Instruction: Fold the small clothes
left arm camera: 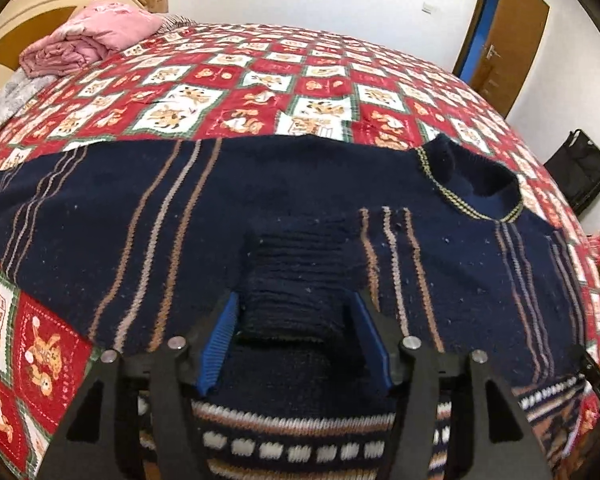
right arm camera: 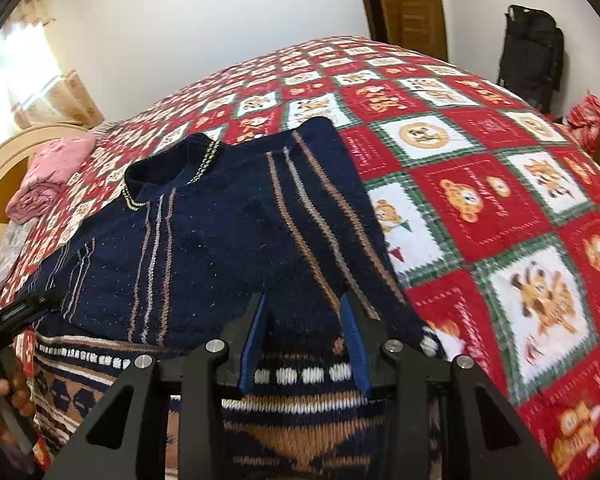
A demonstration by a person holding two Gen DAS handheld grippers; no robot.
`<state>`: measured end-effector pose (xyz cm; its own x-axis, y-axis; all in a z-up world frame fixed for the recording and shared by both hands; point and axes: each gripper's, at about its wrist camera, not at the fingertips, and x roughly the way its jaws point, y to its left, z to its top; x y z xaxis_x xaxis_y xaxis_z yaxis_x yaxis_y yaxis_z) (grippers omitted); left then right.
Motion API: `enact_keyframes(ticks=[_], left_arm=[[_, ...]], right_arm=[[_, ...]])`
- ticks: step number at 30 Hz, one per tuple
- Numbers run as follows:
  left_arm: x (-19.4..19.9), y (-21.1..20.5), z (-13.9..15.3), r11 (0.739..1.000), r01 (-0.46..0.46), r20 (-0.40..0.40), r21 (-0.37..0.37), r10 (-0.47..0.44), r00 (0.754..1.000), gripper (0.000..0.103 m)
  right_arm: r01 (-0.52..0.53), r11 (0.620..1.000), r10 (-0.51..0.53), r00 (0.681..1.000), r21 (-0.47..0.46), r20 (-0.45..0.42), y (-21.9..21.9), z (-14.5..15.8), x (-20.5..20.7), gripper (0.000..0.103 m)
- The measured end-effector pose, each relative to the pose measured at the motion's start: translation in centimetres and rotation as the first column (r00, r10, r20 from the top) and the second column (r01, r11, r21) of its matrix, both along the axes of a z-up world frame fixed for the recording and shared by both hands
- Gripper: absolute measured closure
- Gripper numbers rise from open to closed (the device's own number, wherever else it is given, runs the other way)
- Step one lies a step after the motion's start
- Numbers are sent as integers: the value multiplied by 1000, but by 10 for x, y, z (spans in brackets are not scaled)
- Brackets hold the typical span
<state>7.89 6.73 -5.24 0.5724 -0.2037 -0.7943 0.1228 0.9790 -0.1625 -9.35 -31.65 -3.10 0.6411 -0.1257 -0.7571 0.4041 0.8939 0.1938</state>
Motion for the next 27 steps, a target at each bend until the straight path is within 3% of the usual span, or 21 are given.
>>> enact_keyframes(ticks=[4, 7, 11, 12, 13, 14, 15, 17, 22, 25, 27], left_arm=[[-12, 48, 16, 994, -104, 23, -43, 105, 994, 20], [-20, 106, 30, 965, -251, 78, -78, 257, 963, 16], [-14, 181, 42, 883, -461, 104, -86, 468, 878, 16], [-11, 201, 43, 854, -510, 118, -100, 519, 847, 16], [-8, 214, 43, 830, -548, 122, -104, 558, 821, 16], [-2, 229, 42, 802, -588, 120, -107, 598, 793, 16], [5, 245, 39, 779, -617, 110, -115, 627, 771, 16], [21, 268, 31, 748, -652, 64, -124, 662, 747, 16], [43, 320, 2, 616, -750, -71, -243, 759, 647, 16], [58, 324, -15, 589, -766, -125, -259, 766, 631, 15], [65, 316, -12, 601, -771, -92, -212, 773, 628, 15]], right_arm=[[-28, 1000, 27, 996, 3, 84, 20, 18, -19, 62], [-96, 995, 96, 985, -10, 140, 42, 35, -25, 62], [-205, 979, 204, 961, -15, 186, 73, 51, -24, 62], [-226, 974, 224, 956, -10, 192, 79, 53, -23, 61], [-236, 972, 233, 953, -7, 193, 84, 53, -23, 58], [-245, 970, 240, 952, -1, 191, 88, 53, -22, 48], [-253, 968, 247, 950, 6, 191, 92, 52, -21, 40], [-274, 961, 266, 945, 21, 189, 98, 50, -21, 40], [-267, 963, 259, 955, 40, 143, 100, 42, -15, 40], [-252, 966, 243, 962, 56, 126, 98, 38, -14, 40], [-244, 967, 235, 965, 68, 121, 97, 36, -12, 40]])
